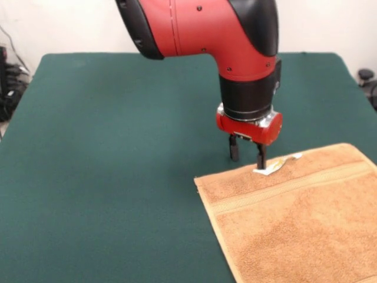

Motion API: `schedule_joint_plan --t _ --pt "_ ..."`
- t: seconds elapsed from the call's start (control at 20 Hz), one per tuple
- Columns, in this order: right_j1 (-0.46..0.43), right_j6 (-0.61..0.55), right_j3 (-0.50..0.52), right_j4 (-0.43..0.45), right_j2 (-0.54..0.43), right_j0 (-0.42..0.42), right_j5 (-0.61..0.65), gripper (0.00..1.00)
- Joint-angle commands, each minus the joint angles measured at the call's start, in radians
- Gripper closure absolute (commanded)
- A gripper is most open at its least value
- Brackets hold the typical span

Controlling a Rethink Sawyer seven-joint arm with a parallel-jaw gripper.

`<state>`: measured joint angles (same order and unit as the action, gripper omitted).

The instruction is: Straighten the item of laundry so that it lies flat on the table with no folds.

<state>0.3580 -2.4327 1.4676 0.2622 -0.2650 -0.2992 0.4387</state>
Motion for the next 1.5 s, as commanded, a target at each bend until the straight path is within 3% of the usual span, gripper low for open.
schedule_joint_plan --t 0.05,0.75,0.8,1.5 --pt "-0.265 -0.035 0.065 0.072 -0.009 -0.005 -0.222 0.00" --pt "-0.307 0.025 -0.004 0.100 -0.003 -0.011 -0.188 0.00" --pt "-0.303 0.017 -0.010 0.111 0.012 0.005 -0.199 1.00" --pt "-0.299 0.002 -0.007 0.099 0.022 0.014 -0.201 1.00"
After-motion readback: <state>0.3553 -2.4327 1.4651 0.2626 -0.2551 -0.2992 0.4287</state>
